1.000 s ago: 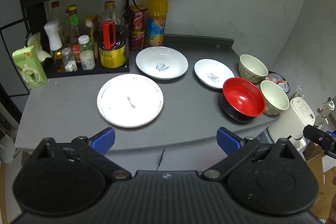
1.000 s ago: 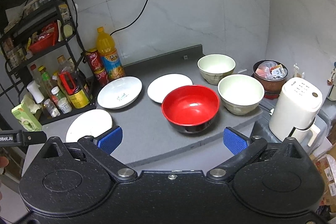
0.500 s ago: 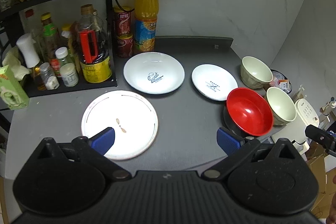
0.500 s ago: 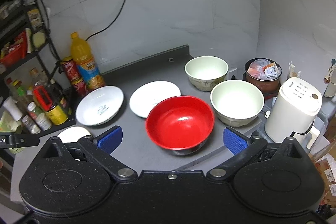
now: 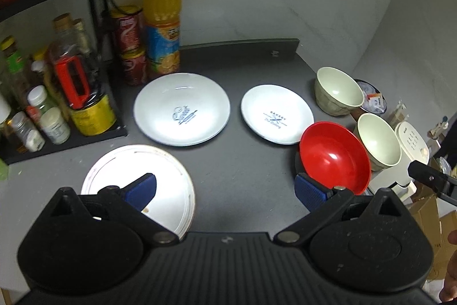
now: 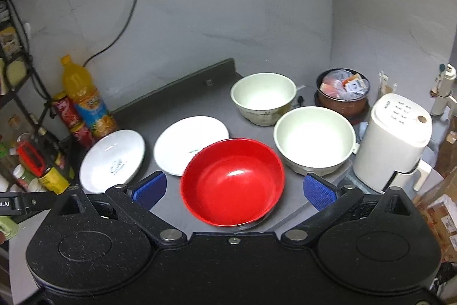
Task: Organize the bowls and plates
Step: 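Move the right gripper toward the large cream bowl beside the red bowl, then close the right gripper on the rim of the large cream bowl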
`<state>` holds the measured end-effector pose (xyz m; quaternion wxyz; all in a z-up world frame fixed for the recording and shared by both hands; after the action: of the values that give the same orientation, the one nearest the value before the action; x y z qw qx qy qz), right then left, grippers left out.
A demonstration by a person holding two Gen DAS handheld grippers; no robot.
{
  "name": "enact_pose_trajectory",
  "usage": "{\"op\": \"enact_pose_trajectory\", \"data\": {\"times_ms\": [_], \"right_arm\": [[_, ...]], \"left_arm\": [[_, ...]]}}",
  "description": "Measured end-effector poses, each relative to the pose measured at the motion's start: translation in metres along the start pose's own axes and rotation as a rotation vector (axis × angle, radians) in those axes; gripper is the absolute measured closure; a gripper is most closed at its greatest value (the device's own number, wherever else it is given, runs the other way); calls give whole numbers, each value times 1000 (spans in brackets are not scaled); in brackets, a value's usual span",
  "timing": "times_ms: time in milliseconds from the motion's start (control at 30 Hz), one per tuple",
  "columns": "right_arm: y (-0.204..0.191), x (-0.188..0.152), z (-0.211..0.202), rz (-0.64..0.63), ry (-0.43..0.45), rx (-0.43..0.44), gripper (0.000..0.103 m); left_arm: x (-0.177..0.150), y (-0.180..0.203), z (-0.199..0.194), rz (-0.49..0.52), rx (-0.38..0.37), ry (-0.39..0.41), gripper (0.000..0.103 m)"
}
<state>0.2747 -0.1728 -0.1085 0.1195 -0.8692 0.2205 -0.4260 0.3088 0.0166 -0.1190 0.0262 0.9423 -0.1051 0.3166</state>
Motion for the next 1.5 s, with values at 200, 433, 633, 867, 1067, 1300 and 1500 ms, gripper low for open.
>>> {"op": "enact_pose_trajectory", "data": {"times_ms": [200,433,633,867,1067,1300,1500], "right_arm": [[15,5,13,17,-9,-50,0],[37,11,38,42,-33,-91,0],[55,22,57,38,-55,-64,0],[82,37,84,45,-65,-84,0],[109,48,109,76,-88,-98,0],[141,54,134,131,-122,-84,6],[165,54,158,163,-163,-94,17]], "left_arm": [[14,14,23,40,-61,-17,1],[23,43,48,78,-111,-47,3],[37,64,68,88,-126,-46,3],[59,101,95,111,-139,-54,4],[76,136,124,125,-173,-75,4],[97,178,155,148,-202,-65,9],[110,211,187,178,-210,-98,24]]}}
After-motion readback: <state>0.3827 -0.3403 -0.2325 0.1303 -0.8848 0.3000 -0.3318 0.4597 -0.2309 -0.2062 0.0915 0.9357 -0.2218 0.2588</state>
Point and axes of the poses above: each gripper's, at about its wrist camera, not at the fingertips, and z roughly the way its jaws point, y to its right, x to its top, the point moved 9 cm from there along z, roughly the way its jaws point, and after that the axes turned 13 degrees about z, right-handed, at the moved point
